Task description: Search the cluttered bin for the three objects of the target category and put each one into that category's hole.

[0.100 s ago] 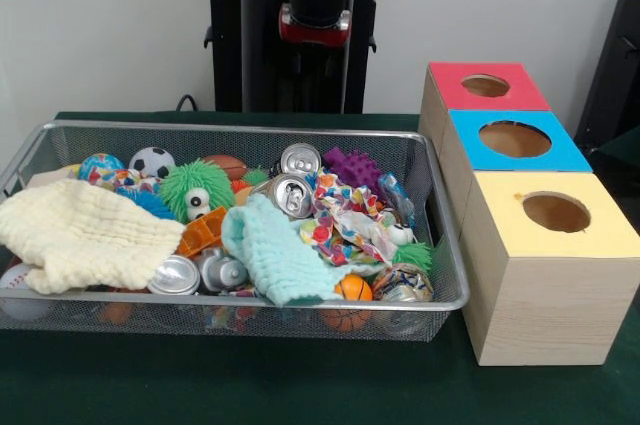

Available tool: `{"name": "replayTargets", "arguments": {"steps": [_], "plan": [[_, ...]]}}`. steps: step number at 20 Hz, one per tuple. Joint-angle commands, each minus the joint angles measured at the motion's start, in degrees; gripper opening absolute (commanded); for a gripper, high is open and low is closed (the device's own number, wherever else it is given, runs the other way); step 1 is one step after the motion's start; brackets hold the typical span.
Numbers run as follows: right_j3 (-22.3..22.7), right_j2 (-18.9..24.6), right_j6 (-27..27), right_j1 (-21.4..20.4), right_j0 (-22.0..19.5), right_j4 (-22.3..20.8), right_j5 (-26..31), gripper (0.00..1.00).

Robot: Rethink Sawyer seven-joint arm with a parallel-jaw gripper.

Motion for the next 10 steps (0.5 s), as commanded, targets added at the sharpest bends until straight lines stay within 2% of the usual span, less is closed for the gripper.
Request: {"name": "replayTargets", "arguments": {"steps": [1,10], "plan": [[-6.72,8.18,15.74,1.63,1.36,6.26,-7.63,1.0],[-6.55,7.27,16.87,1.14,6.66,10.01,-7.97,1.0]]}}
